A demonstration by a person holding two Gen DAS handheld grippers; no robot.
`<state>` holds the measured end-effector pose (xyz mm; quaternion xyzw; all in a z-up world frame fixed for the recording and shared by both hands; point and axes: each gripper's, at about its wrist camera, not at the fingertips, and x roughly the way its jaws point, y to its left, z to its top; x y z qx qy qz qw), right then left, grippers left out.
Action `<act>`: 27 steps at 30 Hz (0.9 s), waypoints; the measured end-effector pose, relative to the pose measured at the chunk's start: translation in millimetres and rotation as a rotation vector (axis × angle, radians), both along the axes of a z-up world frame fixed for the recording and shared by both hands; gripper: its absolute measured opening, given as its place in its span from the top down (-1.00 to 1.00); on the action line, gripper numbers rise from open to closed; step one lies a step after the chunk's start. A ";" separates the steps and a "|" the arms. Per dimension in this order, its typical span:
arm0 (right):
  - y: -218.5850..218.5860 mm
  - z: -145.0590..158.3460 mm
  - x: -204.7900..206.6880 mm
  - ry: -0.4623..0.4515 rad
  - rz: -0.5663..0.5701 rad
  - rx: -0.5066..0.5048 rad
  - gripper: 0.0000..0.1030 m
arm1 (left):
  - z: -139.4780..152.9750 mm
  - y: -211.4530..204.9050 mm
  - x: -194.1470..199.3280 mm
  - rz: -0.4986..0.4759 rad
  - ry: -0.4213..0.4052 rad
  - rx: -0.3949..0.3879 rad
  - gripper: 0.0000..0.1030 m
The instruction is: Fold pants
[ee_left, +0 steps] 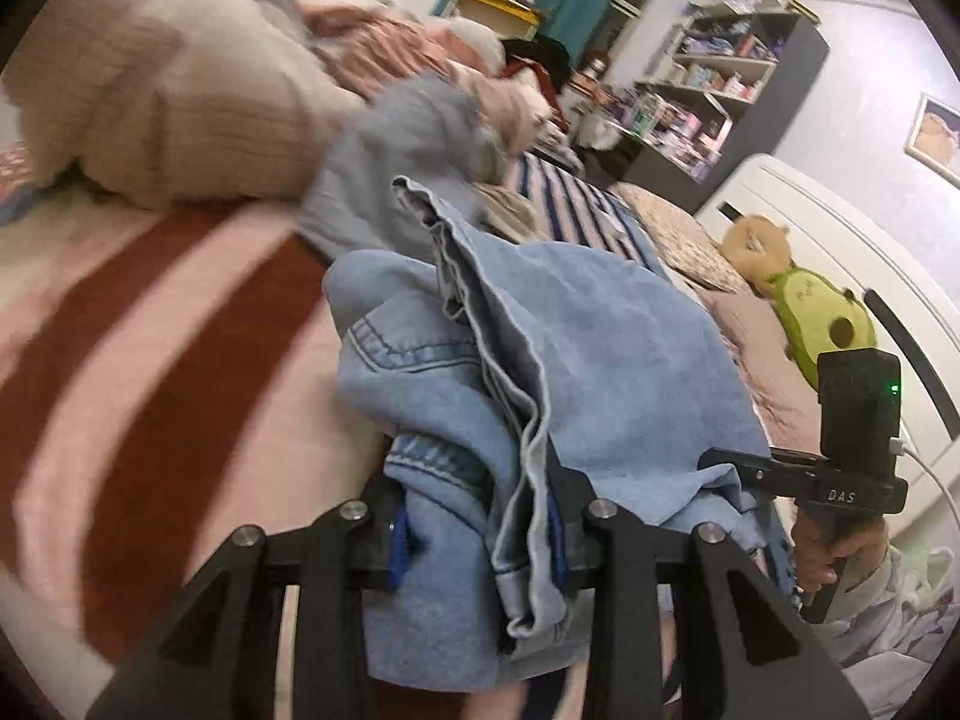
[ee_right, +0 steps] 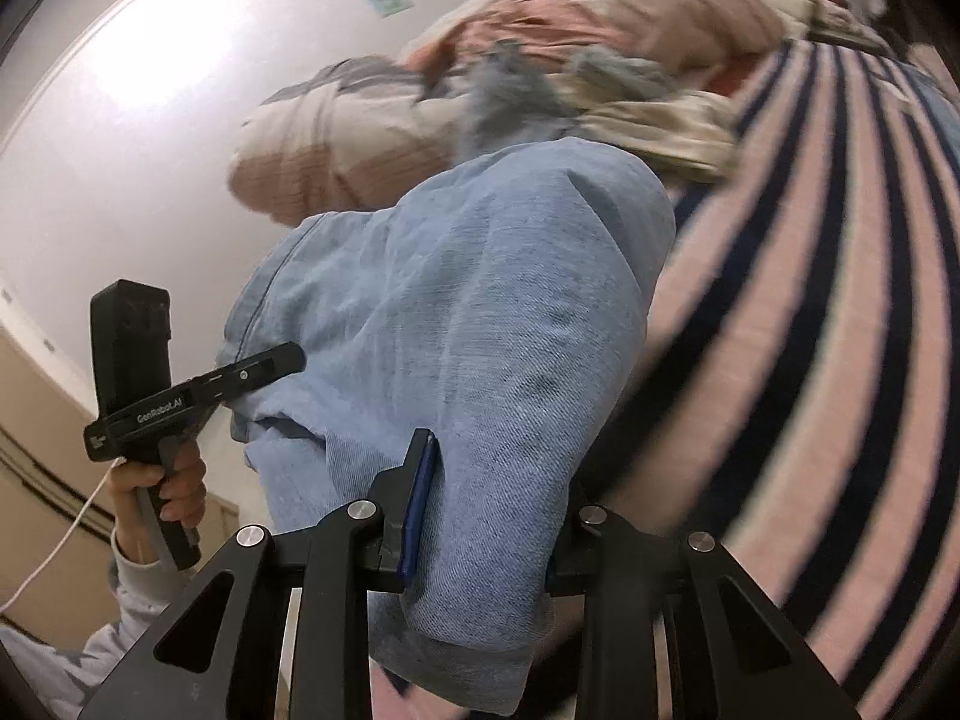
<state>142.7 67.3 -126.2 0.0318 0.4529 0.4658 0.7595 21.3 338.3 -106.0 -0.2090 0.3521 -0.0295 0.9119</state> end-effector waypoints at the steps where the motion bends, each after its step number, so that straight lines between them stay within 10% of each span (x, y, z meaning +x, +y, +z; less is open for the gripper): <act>1: 13.7 0.5 -1.2 -0.002 0.016 0.001 0.56 | 0.8 7.9 -4.2 0.017 0.001 0.011 0.41; 15: 148.6 -22.9 -23.8 -0.018 0.146 -0.044 0.57 | -25.2 103.5 -17.8 0.189 0.084 0.118 0.42; 27: 164.1 -27.5 -34.4 -0.038 0.153 -0.073 0.56 | -37.1 117.2 -13.5 0.168 0.076 0.133 0.39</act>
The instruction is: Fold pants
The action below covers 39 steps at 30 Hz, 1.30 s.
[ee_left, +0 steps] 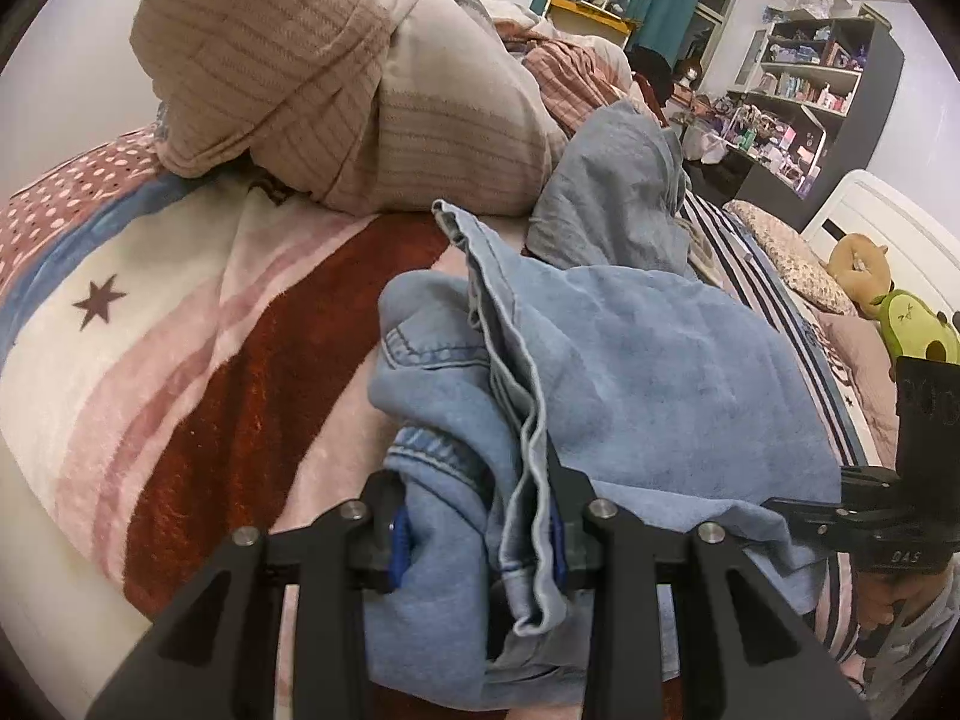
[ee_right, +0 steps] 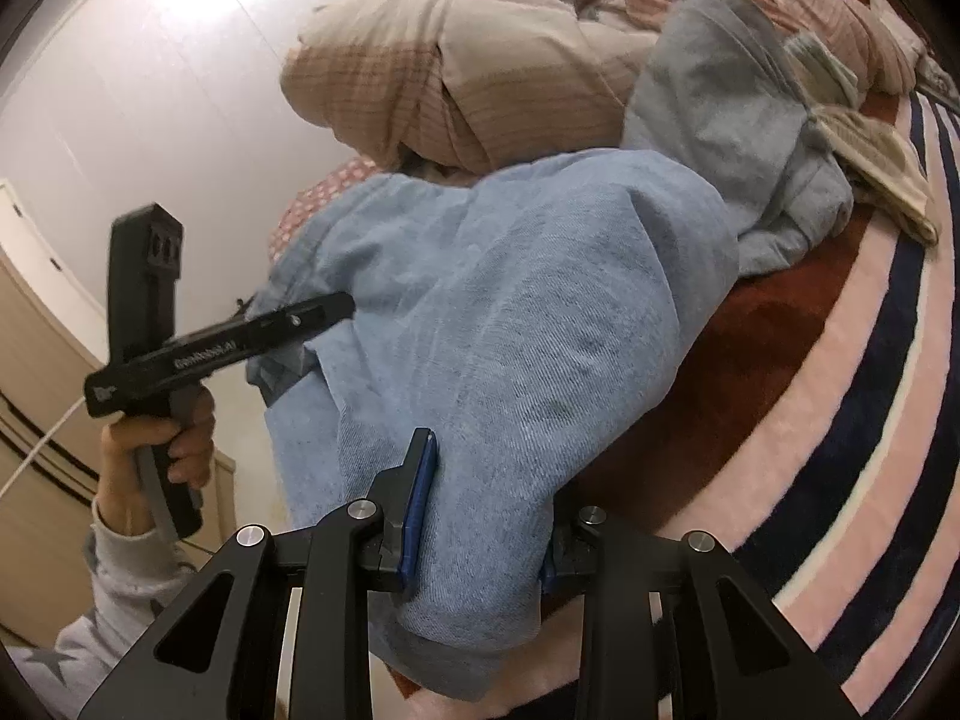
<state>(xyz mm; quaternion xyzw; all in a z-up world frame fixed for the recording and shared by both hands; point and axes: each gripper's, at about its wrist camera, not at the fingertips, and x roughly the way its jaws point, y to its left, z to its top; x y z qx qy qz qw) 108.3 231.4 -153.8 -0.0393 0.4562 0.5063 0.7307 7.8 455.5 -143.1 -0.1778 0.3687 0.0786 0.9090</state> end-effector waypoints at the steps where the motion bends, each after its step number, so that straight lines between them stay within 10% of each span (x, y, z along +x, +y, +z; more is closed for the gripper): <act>1: -3.5 -4.3 -0.8 0.012 -0.004 -0.010 0.56 | -1.1 -0.2 -0.1 -0.002 0.001 0.002 0.36; 18: -5.8 -10.7 -0.3 -0.017 -0.014 -0.070 0.22 | 3.5 -10.3 -5.7 0.074 0.061 0.159 -0.29; 39: -57.1 12.3 -18.7 -0.051 -0.006 -0.030 -0.13 | 67.4 -77.1 -43.1 0.112 -0.048 0.245 -0.46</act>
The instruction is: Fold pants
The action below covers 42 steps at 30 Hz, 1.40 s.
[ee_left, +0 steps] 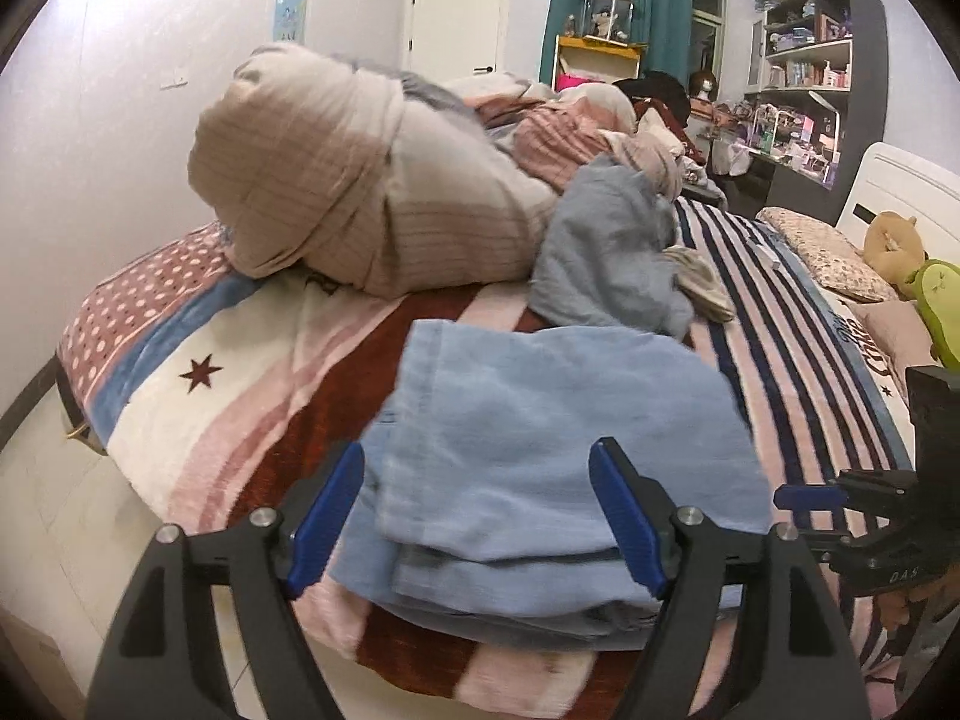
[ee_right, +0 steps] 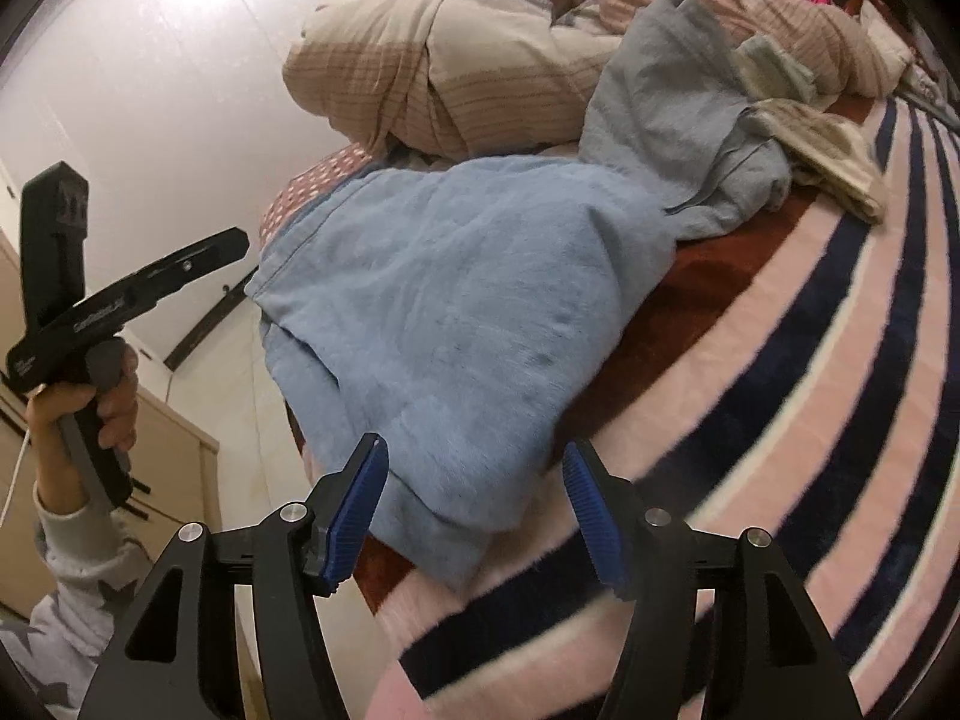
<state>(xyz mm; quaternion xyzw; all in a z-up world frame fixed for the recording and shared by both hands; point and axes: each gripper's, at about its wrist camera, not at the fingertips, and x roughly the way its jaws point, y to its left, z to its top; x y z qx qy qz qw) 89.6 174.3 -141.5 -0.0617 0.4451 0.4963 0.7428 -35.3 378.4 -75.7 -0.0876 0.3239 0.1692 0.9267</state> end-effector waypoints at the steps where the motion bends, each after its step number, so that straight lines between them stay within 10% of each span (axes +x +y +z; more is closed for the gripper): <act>1: -7.2 3.2 -1.8 -0.015 -0.009 0.004 -0.19 | 1.5 -7.4 0.6 -0.006 -0.002 0.001 -0.47; 23: -209.9 60.1 -55.4 -0.401 -0.289 0.057 -0.96 | 40.9 -243.7 20.8 -0.139 -0.208 0.144 -0.80; 42: -341.9 112.9 -103.4 -0.607 -0.564 0.105 -0.99 | 60.2 -336.0 10.0 -0.254 -0.300 0.153 -0.99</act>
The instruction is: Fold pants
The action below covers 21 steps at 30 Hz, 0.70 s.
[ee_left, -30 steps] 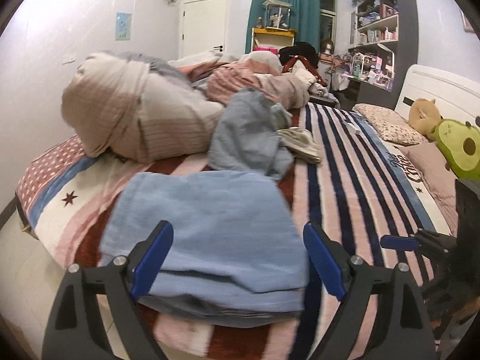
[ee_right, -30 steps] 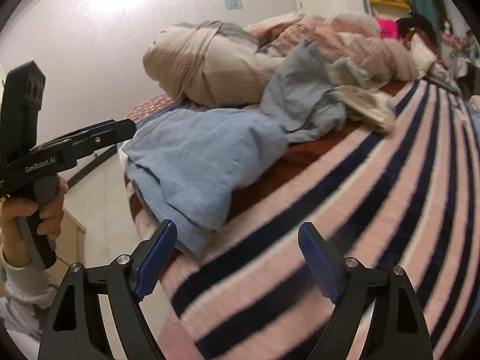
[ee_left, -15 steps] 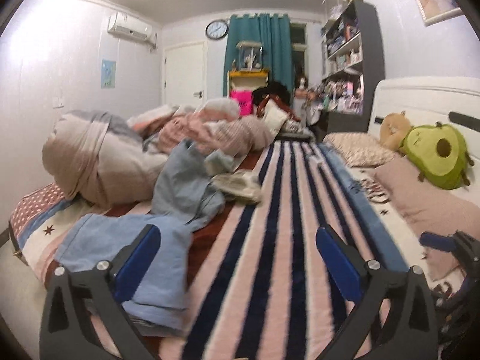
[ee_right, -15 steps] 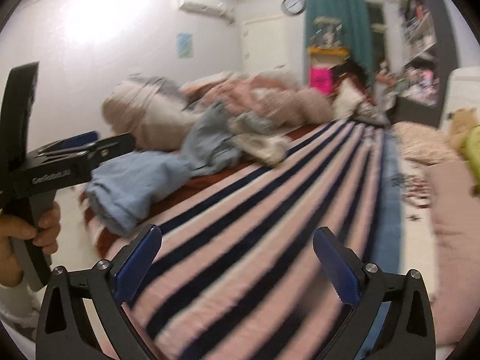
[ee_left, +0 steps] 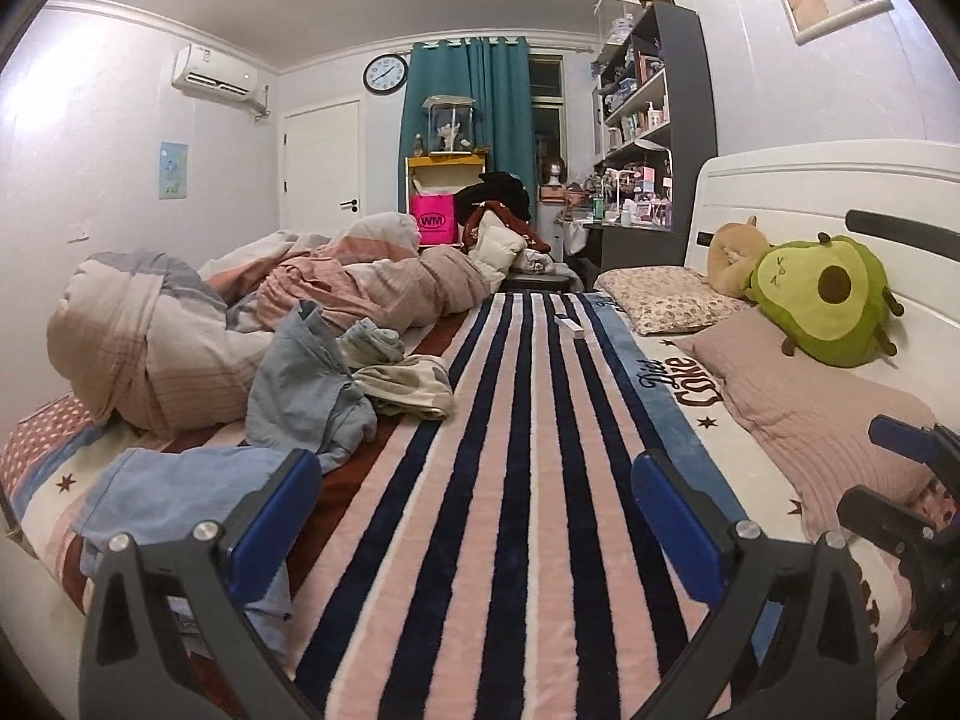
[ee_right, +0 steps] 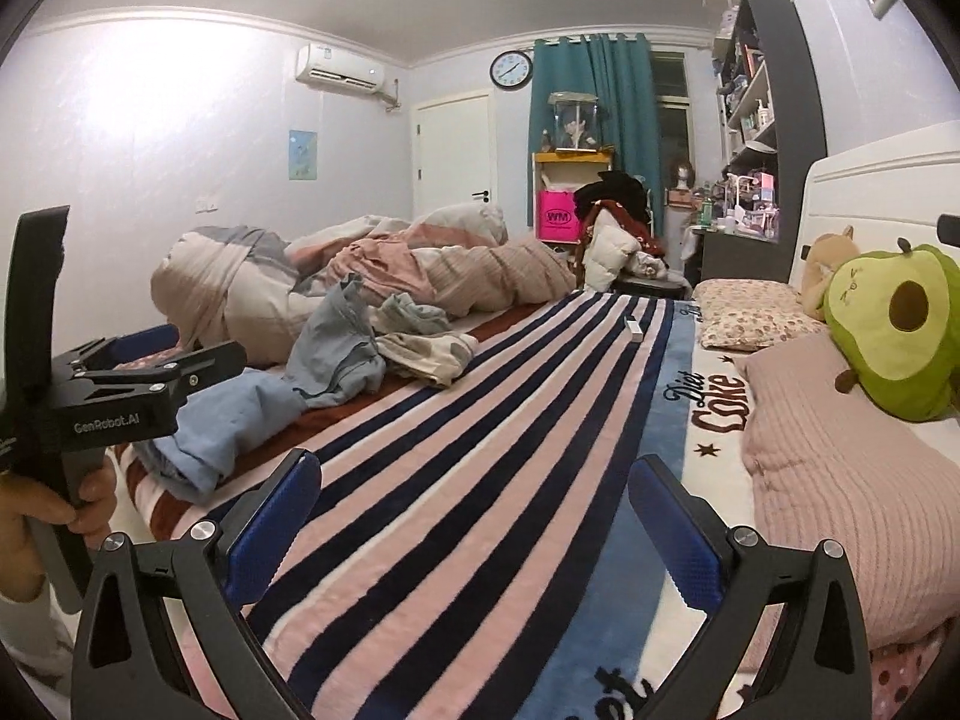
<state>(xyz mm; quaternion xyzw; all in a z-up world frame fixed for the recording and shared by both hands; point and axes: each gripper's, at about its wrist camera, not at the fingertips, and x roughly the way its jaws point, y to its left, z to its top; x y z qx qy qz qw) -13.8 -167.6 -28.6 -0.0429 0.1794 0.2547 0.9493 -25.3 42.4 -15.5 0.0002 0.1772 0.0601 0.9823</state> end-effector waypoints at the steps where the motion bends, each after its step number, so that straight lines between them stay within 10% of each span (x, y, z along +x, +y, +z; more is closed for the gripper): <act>1: -1.4 0.6 -0.1 0.003 -0.002 0.005 -0.99 | -0.2 -0.6 0.4 -0.001 0.003 0.002 -0.99; 21: -9.5 -1.7 -0.8 0.013 -0.004 0.014 -0.99 | -0.7 -2.9 0.4 -0.008 0.008 -0.004 -0.99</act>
